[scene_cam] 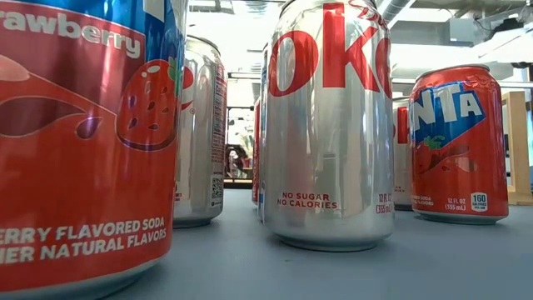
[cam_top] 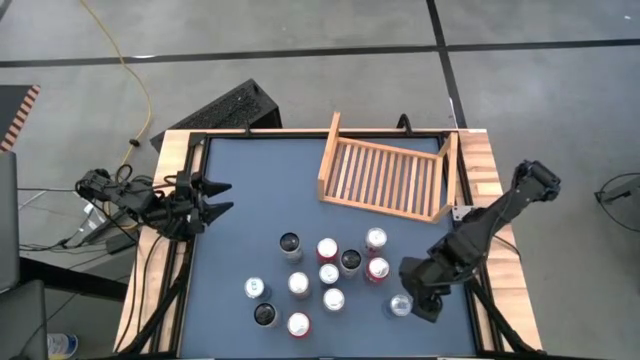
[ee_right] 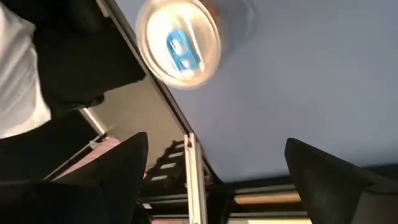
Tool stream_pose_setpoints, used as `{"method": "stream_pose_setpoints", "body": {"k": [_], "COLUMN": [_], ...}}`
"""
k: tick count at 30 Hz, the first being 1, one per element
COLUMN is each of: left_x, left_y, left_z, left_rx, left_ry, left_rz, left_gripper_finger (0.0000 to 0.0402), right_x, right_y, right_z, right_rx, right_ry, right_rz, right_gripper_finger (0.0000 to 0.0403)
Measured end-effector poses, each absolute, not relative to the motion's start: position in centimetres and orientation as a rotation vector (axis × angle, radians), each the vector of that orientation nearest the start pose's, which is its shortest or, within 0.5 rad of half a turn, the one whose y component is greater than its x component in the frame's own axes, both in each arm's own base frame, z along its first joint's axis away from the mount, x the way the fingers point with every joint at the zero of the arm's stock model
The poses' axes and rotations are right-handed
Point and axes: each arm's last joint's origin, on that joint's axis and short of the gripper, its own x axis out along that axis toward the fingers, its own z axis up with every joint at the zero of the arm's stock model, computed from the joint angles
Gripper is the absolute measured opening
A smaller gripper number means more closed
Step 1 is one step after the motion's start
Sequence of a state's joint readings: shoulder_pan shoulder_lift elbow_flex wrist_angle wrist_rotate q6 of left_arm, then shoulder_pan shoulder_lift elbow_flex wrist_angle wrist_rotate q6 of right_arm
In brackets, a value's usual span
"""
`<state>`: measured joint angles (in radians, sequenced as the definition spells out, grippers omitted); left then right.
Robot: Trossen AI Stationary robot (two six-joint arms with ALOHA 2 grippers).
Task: Place canned beverage on shelf
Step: Put the right blue soda can on the shelf
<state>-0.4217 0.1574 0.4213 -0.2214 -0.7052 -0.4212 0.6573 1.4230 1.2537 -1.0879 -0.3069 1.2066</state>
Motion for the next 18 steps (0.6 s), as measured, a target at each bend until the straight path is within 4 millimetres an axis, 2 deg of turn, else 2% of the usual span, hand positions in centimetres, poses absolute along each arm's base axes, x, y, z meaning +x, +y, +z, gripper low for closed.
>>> {"method": "stream_pose_setpoints", "body": {"k": [3, 6, 9, 14, 18], "left_x": [7.1, 7.1, 7.1, 7.1, 7.1], "left_y": [-1.1, -1.1, -1.1, -1.1, -1.1], "left_z": [27.1, 27.1, 27.1, 27.1, 27.1], "left_rx": [-0.426, -0.425, -0.431, -0.449, -0.451], "left_ry": [-0.096, -0.096, -0.097, -0.101, -0.101], "left_rz": [0.285, 0.289, 0.289, 0.288, 0.288], "left_gripper_finger": [0.0341, 0.0341, 0.0341, 0.0341, 0.0341], "right_x": [19.9, 20.8, 21.1, 20.7, 20.7], "right_y": [16.5, 16.1, 15.5, 15.7, 17.1], "right_z": [29.2, 29.3, 30.1, 33.5, 36.6], "right_rx": [0.672, 0.619, 0.638, 0.698, 0.681], "right_ry": [1.537, 1.481, 1.386, 1.151, 0.904], "right_rz": [-0.077, 0.006, 0.021, 0.020, 0.035], "right_gripper_finger": [0.0351, 0.0344, 0.0331, 0.0316, 0.0315]}}
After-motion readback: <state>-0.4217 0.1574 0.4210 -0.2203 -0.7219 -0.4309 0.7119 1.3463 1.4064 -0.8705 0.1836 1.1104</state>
